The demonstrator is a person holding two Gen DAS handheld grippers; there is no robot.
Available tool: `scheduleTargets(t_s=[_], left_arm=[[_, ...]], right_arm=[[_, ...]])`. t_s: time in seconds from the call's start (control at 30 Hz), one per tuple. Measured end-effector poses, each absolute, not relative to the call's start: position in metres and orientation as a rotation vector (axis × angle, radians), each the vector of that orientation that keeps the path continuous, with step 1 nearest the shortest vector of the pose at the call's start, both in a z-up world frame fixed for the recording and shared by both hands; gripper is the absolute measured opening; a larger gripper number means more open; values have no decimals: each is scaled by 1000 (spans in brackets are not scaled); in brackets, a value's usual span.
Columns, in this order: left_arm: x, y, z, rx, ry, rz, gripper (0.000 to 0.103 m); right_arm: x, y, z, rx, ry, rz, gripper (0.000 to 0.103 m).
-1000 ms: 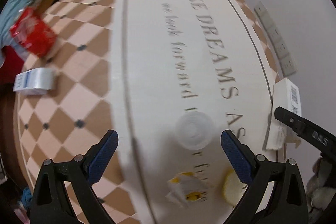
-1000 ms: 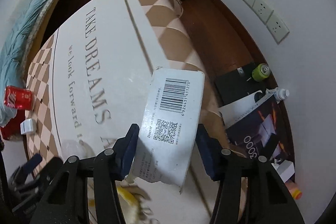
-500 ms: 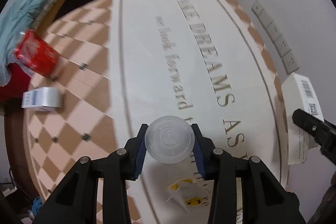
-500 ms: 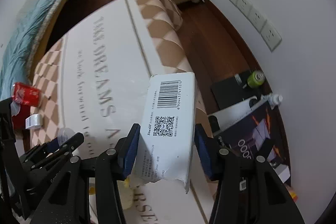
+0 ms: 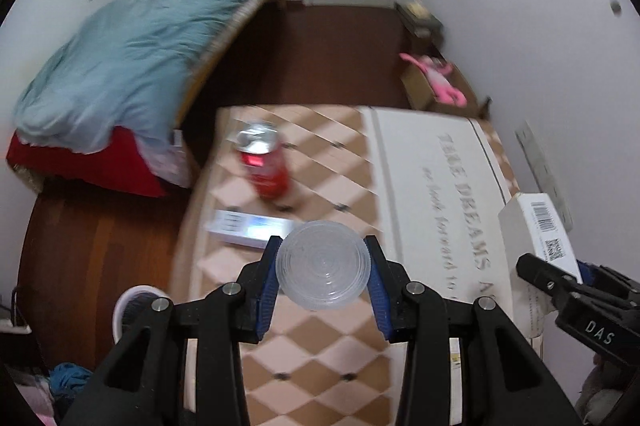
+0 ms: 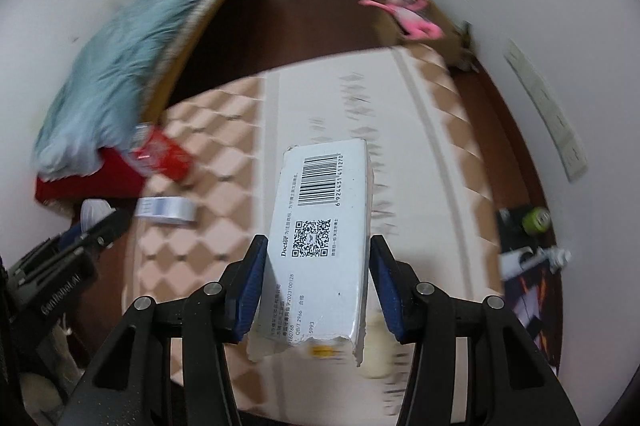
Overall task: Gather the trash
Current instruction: 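Carry both items over the white bin and open both tools to drop them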
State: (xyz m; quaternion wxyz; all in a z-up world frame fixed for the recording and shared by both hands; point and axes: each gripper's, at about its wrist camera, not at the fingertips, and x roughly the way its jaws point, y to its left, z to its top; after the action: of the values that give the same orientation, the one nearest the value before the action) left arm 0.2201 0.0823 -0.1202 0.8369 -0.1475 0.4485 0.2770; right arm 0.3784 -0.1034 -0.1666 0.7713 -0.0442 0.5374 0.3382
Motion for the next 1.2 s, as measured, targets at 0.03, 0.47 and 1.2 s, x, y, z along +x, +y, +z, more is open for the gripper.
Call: scheduleTargets(t_s=[0.03, 0.47, 1.2], left_arm=[[206, 92, -113, -318, 933, 604, 36], [22, 230, -119, -501, 892, 847, 36], [-129, 369, -312, -1073, 1114, 910, 90]], right_arm=[[372, -96, -162, -100, 1158, 750, 53], [208, 86, -166, -227, 1206, 1064, 53], [40, 283, -354, -574, 1493, 1193, 57]])
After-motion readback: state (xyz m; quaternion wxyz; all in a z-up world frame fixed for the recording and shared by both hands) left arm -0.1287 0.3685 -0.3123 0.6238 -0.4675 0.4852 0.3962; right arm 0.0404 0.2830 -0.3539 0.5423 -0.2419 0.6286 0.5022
